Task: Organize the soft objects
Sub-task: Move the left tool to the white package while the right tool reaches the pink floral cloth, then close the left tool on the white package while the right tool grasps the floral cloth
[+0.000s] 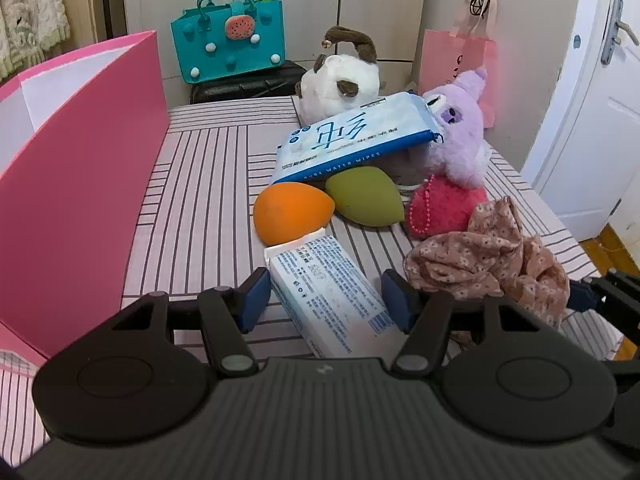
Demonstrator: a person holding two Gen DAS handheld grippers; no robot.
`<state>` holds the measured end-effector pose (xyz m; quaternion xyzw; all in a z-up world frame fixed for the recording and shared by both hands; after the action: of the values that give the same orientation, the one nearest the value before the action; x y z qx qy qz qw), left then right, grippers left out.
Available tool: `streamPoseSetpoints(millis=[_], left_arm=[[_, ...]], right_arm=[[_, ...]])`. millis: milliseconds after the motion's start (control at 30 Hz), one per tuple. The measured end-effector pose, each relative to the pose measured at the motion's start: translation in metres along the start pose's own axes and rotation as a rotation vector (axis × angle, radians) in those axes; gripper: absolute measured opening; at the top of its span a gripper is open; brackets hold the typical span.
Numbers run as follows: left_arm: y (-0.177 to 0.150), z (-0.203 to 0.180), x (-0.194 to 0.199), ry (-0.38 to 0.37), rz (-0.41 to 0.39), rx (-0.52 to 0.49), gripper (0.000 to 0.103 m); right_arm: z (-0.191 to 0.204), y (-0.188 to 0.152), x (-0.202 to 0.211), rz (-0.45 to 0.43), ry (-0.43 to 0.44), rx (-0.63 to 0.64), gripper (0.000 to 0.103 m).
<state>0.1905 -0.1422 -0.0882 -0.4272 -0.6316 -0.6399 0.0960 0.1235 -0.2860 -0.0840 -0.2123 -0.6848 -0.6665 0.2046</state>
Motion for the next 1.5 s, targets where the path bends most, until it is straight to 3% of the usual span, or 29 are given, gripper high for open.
streamPoseSetpoints(millis=[200, 233, 267, 300, 400, 600, 1000, 1200, 1500], left_arm=[[-0.001, 0.002, 0.003, -0.002, -0.008, 0.004, 0.056], [-0.002, 0.003, 0.004, -0.003, -0.013, 0.005, 0.055], [-0.002, 0.004, 0.005, -0.008, -0.017, 0.006, 0.054], [-0.003, 0.005, 0.006, -0.014, -0.019, 0.006, 0.052], [-0.003, 0.007, 0.008, -0.029, -0.012, -0.002, 0.05], [0.001, 0.013, 0.011, -0.062, 0.038, 0.002, 0.047], [0.001, 0.017, 0.031, -0.16, 0.123, -0.084, 0.044], [0.001, 0.012, 0.026, -0.202, 0.178, -0.202, 0.044], [0.0, 0.01, 0.026, -0.174, 0.225, -0.222, 0.046]], right_arm=[[0.003, -0.002, -0.004, -0.026, -0.022, -0.02, 0.06], [0.003, -0.002, -0.004, -0.03, -0.024, -0.018, 0.053], [0.003, -0.002, -0.003, -0.034, -0.025, -0.016, 0.038], [0.003, -0.002, -0.002, -0.034, -0.025, -0.015, 0.029], [0.002, 0.0, 0.001, -0.025, -0.008, -0.017, 0.02], [0.005, 0.004, 0.008, -0.003, 0.033, 0.001, 0.018], [0.008, 0.027, 0.023, 0.09, 0.166, 0.023, 0.018], [0.012, 0.03, 0.023, 0.111, 0.147, 0.064, 0.018], [0.011, 0.03, 0.021, 0.128, 0.139, 0.081, 0.018]])
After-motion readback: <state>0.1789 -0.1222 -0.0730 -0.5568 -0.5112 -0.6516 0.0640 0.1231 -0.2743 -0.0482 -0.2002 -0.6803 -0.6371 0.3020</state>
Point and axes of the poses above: each gripper's, at about its wrist camera, not at the fingertips, and x roughly against the way its jaws point, z to its left, y to its top, the point moved 2 cm from there along -x, roughly the way its jaws point, and after that the axes turned 9 degrees about -y, right-handed, at the moved point
